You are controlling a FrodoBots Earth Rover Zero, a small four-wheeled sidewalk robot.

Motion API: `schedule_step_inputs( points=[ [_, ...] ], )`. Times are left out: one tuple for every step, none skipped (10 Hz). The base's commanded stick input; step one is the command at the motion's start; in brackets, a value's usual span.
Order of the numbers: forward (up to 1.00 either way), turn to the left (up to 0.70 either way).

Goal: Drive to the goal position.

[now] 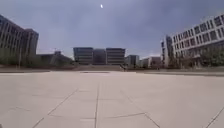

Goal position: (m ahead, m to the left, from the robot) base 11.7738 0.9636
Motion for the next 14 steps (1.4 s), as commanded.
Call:
schedule_step_inputs(
  points=[
    [0.7,0.0],
    [0.7,0.0],
    [0.7,0.0],
    [0.7,0.0],
    [0.7,0.0],
    [0.7,0.0],
    [0.7,0.0],
    [0.7,0.0],
    [0.7,0.0],
    [0.7,0.0],
    [0.7,0.0],
    [0.7,0.0],
    [0.7,0.0],
    [0.7,0.0]
  ],
)
